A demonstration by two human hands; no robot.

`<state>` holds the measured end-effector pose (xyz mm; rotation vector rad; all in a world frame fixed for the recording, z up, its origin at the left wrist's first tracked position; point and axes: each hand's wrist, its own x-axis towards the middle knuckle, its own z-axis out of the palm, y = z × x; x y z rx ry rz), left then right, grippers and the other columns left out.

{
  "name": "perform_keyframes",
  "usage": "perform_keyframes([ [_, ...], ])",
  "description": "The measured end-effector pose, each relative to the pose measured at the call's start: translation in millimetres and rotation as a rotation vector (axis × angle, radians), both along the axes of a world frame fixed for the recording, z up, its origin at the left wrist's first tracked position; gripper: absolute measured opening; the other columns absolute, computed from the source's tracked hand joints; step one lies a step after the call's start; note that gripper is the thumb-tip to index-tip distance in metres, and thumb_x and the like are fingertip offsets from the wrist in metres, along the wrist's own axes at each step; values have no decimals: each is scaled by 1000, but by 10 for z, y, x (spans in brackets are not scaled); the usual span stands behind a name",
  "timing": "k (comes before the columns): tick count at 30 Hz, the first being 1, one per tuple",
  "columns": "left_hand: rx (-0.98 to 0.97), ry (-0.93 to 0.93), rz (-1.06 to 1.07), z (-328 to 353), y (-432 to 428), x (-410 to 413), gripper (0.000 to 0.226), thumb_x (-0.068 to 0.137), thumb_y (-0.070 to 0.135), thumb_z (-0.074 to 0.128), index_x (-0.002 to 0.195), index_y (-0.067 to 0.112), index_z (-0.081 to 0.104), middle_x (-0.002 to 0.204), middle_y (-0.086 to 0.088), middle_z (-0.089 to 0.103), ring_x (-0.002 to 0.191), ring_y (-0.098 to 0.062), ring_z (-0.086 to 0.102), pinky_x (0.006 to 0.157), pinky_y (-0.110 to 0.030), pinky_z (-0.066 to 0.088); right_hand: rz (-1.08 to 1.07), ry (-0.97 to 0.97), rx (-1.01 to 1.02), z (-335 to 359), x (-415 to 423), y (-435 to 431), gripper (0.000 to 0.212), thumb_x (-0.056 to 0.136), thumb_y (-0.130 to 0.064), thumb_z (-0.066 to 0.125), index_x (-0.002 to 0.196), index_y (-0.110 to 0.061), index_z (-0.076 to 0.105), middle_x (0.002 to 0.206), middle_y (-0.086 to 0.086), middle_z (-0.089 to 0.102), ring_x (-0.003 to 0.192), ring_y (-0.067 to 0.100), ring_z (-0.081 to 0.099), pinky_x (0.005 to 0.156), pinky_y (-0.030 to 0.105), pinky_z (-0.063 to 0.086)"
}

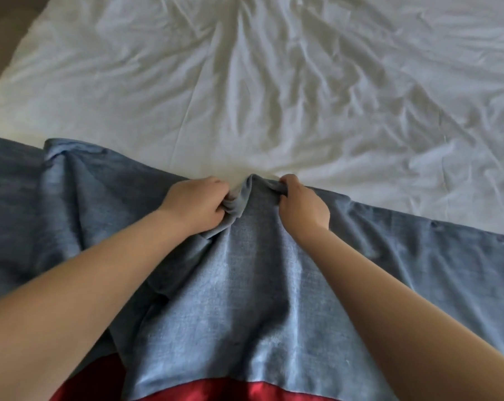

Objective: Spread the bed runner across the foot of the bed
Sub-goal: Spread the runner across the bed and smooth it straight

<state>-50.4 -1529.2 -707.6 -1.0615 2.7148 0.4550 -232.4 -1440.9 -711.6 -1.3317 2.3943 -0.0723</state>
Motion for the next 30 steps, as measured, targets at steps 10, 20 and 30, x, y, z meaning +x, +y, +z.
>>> perform_keyframes([
  [10, -331, -275, -32, 130, -656, 562, 12, 86, 15, 51, 95, 13, 59, 99, -7, 59, 86, -31, 61, 53, -28, 29, -16, 9, -45, 14, 143, -172, 17, 90, -1, 41, 98, -13, 49, 76, 4, 61, 60, 23, 52, 49, 29, 37],
  [20, -111, 35, 156, 151, -365, -65, 19, 85, 35, 52, 93, 22, 64, 99, 1, 61, 88, -26, 60, 67, -29, 44, -146, 66, 115, 15, -220, -45, 14, 97, -11, 34, 105, -14, 45, 77, 5, 58, 70, 28, 57, 57, 32, 41],
  [30, 35, 103, 274, 14, -471, -157, 14, 93, 18, 56, 90, 14, 69, 95, -7, 69, 90, -30, 62, 79, -42, 52, -180, -117, 280, 132, -735, -134, 18, 86, 1, 55, 89, -8, 70, 68, 8, 72, 69, 23, 69, 73, 37, 57],
])
